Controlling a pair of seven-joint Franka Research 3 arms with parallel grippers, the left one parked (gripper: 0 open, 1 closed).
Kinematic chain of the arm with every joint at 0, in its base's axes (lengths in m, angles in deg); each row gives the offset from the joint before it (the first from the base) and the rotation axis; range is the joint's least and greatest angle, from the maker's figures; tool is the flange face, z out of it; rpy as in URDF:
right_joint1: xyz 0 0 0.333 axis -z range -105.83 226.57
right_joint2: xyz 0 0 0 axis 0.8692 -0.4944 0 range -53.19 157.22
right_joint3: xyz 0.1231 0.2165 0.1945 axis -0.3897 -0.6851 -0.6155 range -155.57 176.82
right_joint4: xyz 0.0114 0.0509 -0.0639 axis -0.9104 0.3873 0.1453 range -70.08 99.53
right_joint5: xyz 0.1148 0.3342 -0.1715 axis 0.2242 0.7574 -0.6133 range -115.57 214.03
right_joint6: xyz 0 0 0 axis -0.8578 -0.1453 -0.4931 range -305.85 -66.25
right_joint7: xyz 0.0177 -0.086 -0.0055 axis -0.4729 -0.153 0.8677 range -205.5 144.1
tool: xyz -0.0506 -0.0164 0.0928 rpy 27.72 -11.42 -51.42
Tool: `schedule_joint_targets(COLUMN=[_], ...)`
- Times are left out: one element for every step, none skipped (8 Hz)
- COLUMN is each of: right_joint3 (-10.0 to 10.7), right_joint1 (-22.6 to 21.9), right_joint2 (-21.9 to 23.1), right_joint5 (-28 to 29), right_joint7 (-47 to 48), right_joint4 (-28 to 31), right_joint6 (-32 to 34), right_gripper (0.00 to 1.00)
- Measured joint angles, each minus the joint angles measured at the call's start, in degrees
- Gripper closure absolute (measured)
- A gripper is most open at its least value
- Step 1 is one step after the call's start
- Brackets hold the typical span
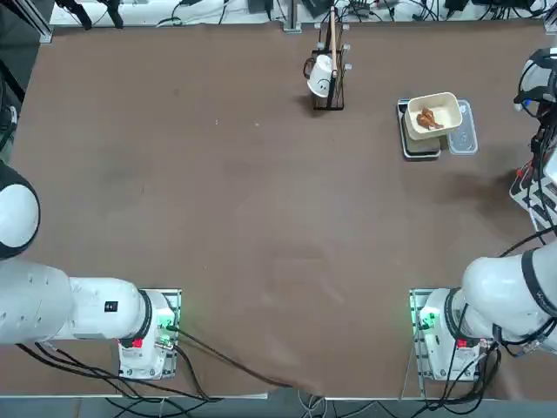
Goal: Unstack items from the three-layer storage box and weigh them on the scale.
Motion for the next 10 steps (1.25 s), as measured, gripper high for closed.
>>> schedule_joint_targets(right_joint3=[-0.3,-1.1,-2.3,-3.0,-3.1,-3.0,-2.6,-2.3,-2.1,-2.0], right_joint1=[0.0,-0.1,-0.7,-2.0,-2.9,-3.0,-2.6,-1.9,-0.8,0.3], right_joint2=[0.1,0.3,0.5,0.5,0.2,-0.6,-1.7,-2.8,-3.7,-4.3], right_joint5=[0.5,3.1,5.5,5.9,4.3,0.9,-2.3,-4.9,-6.5,-7.1], right_joint7=[0.1,1.2,3.0,4.7,5.3,5.6,5.7,5.7,5.7,5.7], right_joint4=[0.0,0.0,-0.1,-0.2,-0.1,0.1,0.2,0.4,0.7,1.4], right_joint6=[0.0,-0.4,-1.3,-2.4,-3.7,-4.8,-5.6,-6.2,-7.7,-9.5], right_gripper=[0.89,0.83,0.67,0.50,0.32,0.18,0.23,0.42,0.43,0.44])
